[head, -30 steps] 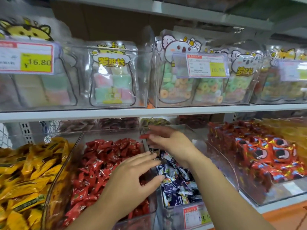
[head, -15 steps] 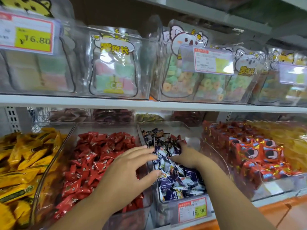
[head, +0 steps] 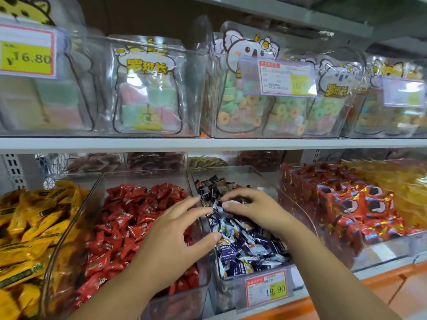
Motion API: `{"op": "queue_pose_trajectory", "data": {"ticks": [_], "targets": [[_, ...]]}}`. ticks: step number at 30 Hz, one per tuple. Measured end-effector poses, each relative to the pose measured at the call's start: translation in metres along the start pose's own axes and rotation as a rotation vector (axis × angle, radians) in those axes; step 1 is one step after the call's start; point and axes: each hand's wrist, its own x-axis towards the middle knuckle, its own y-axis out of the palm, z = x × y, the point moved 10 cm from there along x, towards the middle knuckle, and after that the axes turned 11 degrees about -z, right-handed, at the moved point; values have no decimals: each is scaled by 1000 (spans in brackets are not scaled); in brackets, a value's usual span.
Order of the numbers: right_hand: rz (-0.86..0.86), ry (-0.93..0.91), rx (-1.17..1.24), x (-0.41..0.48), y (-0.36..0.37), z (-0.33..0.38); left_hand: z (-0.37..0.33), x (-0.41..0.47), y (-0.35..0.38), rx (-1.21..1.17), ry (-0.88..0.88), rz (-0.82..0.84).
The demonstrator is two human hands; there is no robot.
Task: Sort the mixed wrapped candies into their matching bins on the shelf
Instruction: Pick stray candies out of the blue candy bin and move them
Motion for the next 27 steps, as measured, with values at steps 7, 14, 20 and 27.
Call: {"op": "queue_pose_trajectory", "data": {"ticks": [7, 14, 20, 27], "targets": [[-139, 156, -96, 22, -44, -7, 3, -4, 1, 5, -49, 42], [230, 218, -623, 56, 7, -56, 9, -4, 1, 69, -36, 60], [330, 379, -546, 64, 15, -76, 9, -3, 3, 59, -51, 65], [234, 366, -392, 63, 24, -94, 9, -5, 4, 7, -77, 75]]}}
